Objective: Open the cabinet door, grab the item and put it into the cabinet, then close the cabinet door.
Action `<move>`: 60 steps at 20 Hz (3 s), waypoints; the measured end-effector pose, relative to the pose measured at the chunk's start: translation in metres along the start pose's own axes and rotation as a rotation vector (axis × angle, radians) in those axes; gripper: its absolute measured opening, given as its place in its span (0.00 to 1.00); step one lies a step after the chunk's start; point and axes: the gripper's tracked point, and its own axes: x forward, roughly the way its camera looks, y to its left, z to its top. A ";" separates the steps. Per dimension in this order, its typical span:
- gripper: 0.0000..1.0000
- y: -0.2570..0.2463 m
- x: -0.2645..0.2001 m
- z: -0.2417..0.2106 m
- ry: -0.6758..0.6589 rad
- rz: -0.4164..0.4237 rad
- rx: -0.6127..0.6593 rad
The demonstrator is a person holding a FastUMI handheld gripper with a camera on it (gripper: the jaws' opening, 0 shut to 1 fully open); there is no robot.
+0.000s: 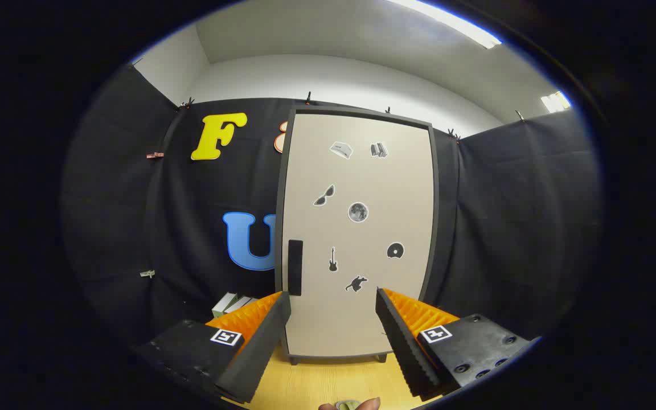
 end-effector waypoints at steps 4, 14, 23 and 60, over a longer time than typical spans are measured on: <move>0.97 0.001 -0.002 0.001 0.002 -0.002 0.003; 0.97 -0.002 -0.002 0.004 0.000 -0.004 0.002; 0.97 0.016 0.017 0.010 0.004 0.034 0.013; 0.17 0.067 0.184 -0.052 0.105 0.142 0.096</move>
